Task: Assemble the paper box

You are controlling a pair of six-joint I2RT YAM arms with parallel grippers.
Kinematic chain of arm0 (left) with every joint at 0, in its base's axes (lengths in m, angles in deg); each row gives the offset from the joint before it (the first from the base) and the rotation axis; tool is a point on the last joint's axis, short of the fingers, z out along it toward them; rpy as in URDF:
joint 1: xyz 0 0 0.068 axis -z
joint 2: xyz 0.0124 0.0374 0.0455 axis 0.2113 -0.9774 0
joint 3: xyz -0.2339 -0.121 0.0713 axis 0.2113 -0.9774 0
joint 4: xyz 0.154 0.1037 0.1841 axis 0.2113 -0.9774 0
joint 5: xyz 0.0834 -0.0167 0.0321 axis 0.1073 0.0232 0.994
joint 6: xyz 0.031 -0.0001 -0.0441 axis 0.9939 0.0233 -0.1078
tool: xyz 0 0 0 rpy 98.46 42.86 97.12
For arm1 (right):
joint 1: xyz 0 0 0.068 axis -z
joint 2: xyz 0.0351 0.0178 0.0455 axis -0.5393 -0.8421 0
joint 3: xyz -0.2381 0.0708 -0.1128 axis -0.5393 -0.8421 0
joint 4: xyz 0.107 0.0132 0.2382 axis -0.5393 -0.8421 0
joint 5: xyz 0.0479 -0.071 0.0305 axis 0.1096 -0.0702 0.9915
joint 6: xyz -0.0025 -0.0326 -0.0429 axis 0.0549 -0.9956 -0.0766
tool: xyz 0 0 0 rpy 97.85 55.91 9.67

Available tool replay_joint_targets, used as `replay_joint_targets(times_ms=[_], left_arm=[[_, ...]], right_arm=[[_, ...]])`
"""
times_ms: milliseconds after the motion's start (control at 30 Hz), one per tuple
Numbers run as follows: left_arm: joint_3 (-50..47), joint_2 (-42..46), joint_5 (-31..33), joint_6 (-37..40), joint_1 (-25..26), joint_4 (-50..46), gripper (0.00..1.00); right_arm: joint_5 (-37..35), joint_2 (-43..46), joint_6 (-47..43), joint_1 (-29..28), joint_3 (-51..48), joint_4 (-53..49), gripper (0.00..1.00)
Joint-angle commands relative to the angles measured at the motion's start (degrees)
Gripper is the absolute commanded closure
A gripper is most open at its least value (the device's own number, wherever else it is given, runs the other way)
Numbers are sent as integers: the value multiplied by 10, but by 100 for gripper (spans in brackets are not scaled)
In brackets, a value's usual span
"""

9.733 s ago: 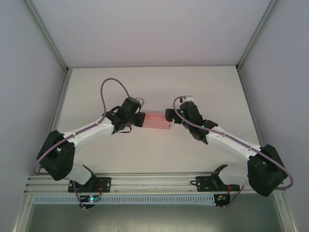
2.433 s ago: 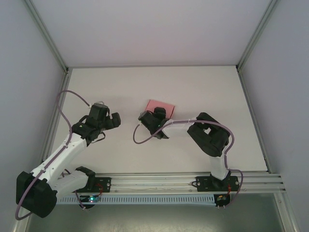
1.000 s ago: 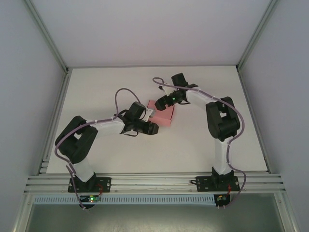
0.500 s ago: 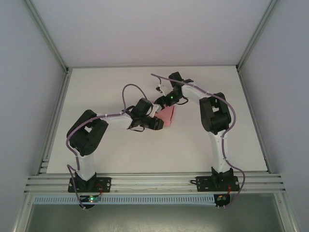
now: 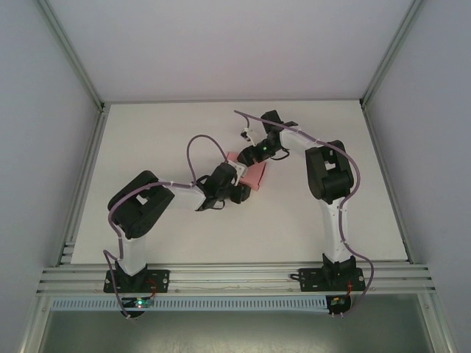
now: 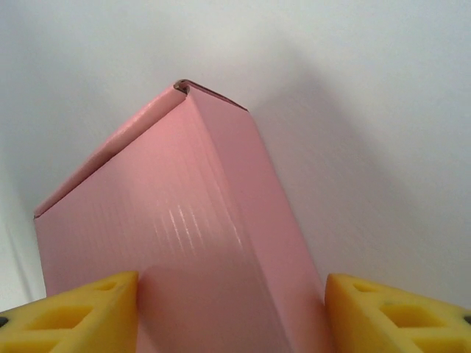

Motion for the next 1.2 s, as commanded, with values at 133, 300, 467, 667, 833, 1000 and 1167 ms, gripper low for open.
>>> replay_joint_targets(times_ms=[133,300,467,667,833,1000,1167], left_arm=[[-19,-62,139,13,39,231,58],[0,-80,215,-40,48,231,60],[48,-92,303,-86,64,163,61],[64,-115,310,-89,73,179,58],[72,-110,321,-86,73,147,57],[55,-85,281,-72,73,139,51],[55,-51,218,-81,73,54,45]], right_arm=[[43,-24,13,-49,-64,-68,44],[34,-19,19,-62,-87,-58,46],[30,-27,24,-70,-98,-54,47],[32,-34,22,-75,-98,-56,48],[37,-35,21,-75,-103,-54,48],[34,-15,38,-60,-109,-38,49],[-51,28,94,-30,-96,-14,40]])
